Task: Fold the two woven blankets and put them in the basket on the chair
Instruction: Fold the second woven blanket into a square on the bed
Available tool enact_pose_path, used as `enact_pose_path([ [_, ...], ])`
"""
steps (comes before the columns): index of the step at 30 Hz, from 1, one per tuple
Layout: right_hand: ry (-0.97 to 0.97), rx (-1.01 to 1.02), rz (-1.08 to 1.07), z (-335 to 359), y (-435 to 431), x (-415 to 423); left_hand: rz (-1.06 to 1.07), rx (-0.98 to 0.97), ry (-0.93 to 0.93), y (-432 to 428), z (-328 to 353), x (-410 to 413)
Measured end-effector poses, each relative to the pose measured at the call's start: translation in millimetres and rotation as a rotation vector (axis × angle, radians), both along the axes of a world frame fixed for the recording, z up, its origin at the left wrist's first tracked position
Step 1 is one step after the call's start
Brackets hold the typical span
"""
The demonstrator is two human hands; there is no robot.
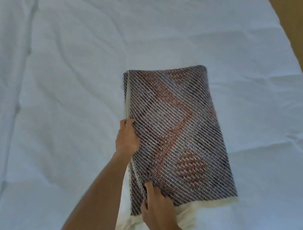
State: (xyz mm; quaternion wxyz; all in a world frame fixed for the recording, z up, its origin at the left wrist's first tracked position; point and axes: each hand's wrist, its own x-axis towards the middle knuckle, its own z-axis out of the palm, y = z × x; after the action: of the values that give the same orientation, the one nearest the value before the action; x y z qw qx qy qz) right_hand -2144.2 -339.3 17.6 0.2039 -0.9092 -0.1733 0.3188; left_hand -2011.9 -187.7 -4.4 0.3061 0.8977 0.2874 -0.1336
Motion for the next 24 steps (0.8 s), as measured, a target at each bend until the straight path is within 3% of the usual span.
enact_pose_path([
  [9,0.178,-0.018,-0.144,-11,4,-20,-0.054,-0.132,0.057,9,-9,-11],
  [12,0.157,0.065,-0.182,-10,7,-22,-0.075,-0.15,0.023,11,-9,-16],
  [18,0.307,0.143,-0.078,-18,7,-24,-0.062,-0.158,0.089,10,-3,-53],
  [24,0.099,0.113,-0.038,-17,-20,-14,0.053,-0.261,0.252,-9,-11,-119],
])
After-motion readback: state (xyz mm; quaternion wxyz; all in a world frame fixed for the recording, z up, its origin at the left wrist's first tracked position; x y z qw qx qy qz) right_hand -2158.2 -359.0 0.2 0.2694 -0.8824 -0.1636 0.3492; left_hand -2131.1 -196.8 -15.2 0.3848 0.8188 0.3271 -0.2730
